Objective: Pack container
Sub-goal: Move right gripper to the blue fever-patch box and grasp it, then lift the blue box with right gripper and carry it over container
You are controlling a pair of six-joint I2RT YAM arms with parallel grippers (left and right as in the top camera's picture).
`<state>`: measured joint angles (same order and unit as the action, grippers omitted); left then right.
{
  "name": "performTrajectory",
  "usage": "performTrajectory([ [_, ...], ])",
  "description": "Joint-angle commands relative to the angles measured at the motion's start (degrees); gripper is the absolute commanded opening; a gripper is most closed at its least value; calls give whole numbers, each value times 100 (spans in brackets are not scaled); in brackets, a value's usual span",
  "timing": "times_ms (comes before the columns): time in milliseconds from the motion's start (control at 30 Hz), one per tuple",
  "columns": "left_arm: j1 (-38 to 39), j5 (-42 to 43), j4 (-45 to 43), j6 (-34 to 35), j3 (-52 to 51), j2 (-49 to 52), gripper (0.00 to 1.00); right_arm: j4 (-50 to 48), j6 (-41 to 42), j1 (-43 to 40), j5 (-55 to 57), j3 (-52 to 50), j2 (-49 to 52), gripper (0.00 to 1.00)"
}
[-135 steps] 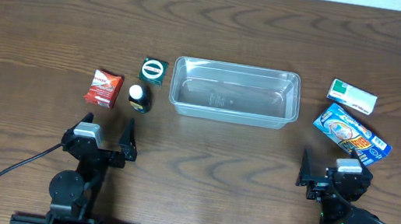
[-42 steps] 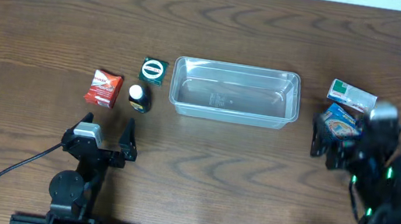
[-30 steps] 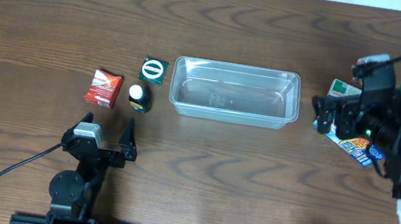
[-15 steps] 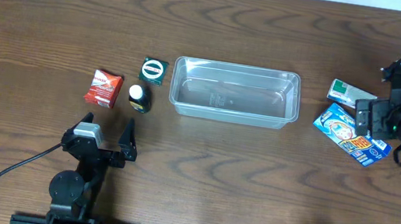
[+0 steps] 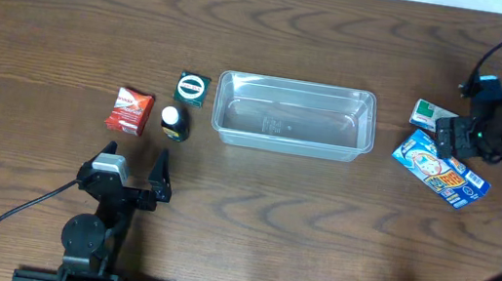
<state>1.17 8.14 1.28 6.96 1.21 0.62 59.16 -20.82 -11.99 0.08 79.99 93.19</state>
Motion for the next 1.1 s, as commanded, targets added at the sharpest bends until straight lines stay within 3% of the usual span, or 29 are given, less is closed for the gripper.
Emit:
performTrajectory([
  [0, -28, 20, 190, -116, -98, -39, 98, 63, -59, -48, -205, 13, 238, 93],
  [367, -28, 20, 190, -116, -98, -39, 98, 243, 66, -48, -337, 4, 498, 78],
  [800, -28, 20, 190, -116, -98, -39, 98, 63, 118, -48, -361, -446, 498, 77],
  [1067, -28, 20, 190, -116, -98, -39, 98, 28, 352, -48, -356, -627, 498, 70],
])
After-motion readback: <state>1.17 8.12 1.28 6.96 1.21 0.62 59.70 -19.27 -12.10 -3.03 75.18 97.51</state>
